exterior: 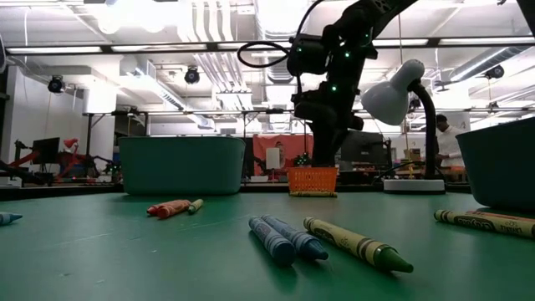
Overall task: Sort crayons
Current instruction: Put the yellow crayon into the black bin
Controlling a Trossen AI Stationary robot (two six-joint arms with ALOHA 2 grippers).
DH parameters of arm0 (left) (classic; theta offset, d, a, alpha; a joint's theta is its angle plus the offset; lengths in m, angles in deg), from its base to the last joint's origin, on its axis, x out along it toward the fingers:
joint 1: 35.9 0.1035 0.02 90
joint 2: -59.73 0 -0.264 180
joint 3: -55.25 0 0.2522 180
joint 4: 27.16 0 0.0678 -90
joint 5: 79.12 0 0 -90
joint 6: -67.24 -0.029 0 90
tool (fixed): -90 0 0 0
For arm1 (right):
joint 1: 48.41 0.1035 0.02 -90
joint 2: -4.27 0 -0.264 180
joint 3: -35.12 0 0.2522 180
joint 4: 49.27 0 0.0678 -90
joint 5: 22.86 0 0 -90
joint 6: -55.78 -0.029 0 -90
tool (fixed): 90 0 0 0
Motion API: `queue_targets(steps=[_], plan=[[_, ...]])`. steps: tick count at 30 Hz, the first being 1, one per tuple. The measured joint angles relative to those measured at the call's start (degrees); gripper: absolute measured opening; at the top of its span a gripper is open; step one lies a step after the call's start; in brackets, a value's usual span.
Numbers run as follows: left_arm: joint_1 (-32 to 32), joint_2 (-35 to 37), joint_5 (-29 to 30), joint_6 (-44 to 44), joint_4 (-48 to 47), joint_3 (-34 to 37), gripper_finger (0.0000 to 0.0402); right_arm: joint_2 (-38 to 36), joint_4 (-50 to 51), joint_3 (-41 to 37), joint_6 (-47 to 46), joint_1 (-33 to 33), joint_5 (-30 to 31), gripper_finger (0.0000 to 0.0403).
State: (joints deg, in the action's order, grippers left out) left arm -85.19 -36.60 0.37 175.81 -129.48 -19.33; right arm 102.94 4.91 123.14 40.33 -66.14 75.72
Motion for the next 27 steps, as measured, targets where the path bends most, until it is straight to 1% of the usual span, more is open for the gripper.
queue_targets(steps=[7, 16, 21, 27], plan=[[0.00, -1.73, -0.07, 0.00, 0.01, 0.22, 0.0001, 0.00, -0.14, 0.00, 0.00, 0.37, 0.00, 0.0137], [-0.06, -1.75, -0.09, 0.00, 0.25, 0.22, 0.0001, 0.00, -0.50, 0.00, -0.01, 0.65, 0.00, 0.0146], [-0.22, -1.75, -0.09, 0.02, 2.25, 0.33, 0.0001, 0.00, -0.50, 0.00, 0.00, 0.63, 0.00, 0.0141], [-0.22, -1.75, -0.09, 0.62, 5.63, 2.04, 0.0001, -0.02, -0.49, 0.00, 0.00, 0.65, 0.00, 0.0135]])
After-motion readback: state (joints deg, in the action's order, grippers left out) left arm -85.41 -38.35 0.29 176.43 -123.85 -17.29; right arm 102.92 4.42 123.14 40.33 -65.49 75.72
